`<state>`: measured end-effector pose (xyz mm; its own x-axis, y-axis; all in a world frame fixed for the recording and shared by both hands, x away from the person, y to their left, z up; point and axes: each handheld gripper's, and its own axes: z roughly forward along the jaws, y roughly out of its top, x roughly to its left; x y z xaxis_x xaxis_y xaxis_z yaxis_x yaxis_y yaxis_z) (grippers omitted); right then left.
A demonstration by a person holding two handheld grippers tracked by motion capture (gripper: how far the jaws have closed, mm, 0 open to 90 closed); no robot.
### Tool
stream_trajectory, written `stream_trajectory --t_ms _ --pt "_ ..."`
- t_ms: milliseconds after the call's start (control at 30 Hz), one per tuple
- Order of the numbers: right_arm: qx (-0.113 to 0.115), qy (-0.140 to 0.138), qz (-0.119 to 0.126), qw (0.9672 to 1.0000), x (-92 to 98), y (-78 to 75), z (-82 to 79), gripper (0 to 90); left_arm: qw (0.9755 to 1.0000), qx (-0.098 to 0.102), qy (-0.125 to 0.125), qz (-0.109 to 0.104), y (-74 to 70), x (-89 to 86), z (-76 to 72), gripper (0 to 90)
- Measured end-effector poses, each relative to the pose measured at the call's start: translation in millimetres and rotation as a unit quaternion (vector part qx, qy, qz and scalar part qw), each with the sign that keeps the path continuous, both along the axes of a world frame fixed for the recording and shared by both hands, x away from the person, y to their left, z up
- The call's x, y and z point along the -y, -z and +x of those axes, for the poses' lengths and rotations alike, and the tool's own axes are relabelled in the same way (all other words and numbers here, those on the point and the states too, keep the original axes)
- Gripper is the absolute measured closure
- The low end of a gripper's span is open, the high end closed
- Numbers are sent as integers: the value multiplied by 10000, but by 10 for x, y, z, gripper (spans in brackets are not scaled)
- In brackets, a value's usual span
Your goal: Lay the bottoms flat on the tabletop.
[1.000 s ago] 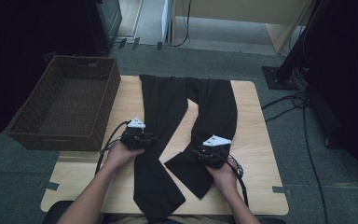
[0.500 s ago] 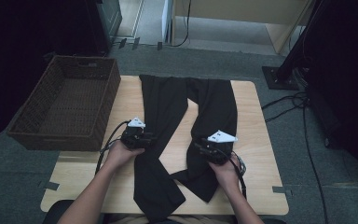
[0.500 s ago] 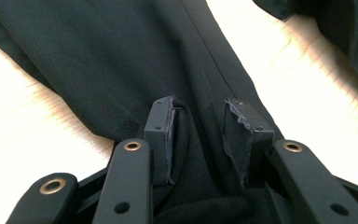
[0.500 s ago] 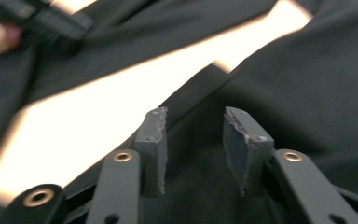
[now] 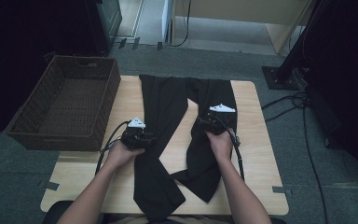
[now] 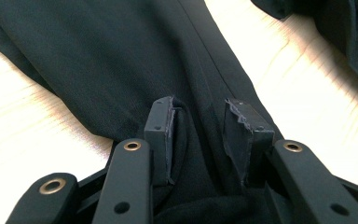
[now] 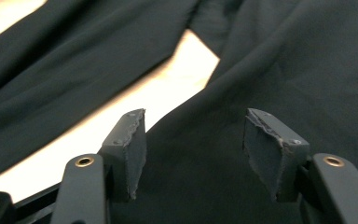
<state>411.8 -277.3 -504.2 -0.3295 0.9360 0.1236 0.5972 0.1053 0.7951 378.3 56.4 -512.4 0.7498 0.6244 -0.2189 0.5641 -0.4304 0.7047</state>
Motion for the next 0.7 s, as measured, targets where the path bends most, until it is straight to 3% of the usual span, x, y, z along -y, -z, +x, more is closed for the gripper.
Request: stream_trajectory --t_ms 167,300,367,400,433,567,700 --pt "-102 63 -240 9996 -75 115 111 390 10000 6 -11 -14 2 -6 -13 631" --pt "-154 -125 -534 9984 -135 174 133 420 10000 -20 -27 -39 0 -11 -33 621" --pt "-142 -178 -493 9985 -130 174 119 510 10000 -8 -21 -58 2 -14 -37 621" --pt "-142 -178 -493 9985 -130 174 119 510 10000 -8 -21 -58 2 -14 -37 621" --pt "-102 -236 -475 9985 -113 171 80 661 9999 -54 -39 -96 -11 -32 -36 621" --pt "-123 -312 -394 9987 -92 171 -22 865 9995 15 -154 -290 -87 -116 -34 620" --pt "-94 -415 -454 9981 -81 171 -179 884 9990 154 -276 -308 -169 -209 -33 612"
